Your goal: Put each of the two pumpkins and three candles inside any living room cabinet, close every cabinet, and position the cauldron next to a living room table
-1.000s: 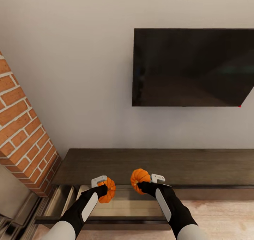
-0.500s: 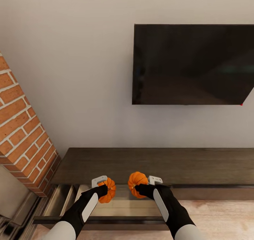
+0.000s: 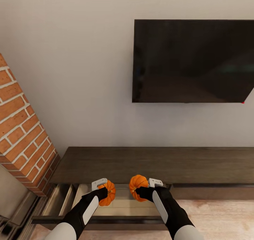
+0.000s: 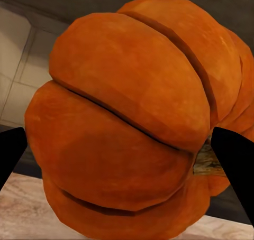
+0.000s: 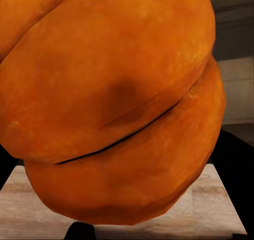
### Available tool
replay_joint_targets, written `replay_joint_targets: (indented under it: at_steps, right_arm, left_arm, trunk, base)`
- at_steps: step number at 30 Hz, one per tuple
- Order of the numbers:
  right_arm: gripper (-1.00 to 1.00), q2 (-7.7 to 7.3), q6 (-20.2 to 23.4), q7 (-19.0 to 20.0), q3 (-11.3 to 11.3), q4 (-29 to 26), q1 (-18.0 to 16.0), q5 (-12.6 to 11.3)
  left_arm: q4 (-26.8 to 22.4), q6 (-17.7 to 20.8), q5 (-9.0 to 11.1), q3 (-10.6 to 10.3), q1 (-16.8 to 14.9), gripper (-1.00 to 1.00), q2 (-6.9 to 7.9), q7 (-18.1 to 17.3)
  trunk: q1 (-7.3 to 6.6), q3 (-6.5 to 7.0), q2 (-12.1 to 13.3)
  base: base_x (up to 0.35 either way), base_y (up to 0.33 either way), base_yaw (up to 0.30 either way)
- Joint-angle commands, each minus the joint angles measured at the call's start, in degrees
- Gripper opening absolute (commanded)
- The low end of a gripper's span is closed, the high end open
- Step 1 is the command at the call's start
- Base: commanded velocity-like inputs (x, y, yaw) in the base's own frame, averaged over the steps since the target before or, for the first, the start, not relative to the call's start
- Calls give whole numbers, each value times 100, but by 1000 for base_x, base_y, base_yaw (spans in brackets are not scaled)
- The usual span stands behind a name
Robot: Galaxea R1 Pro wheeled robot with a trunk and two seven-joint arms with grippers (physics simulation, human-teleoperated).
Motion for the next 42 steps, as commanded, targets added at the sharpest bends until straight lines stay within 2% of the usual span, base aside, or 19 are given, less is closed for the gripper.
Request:
replay_joint_targets:
  at_steps: [1,42]
  right_arm:
    - [-100,0,17,-54,12,10,-3,-53]
    - [-100,0,-44,-53,13,162,-3,-22]
  left_arm:
    - [-11,15,58,-37,-2,-100,3,53]
    - [0,-74,58,-37,-2,-100,-3,53]
  trunk:
    - [23,-24,-46]
    - [923,-760,-1690]
  base:
    - [0,0,0]
    - [0,0,0]
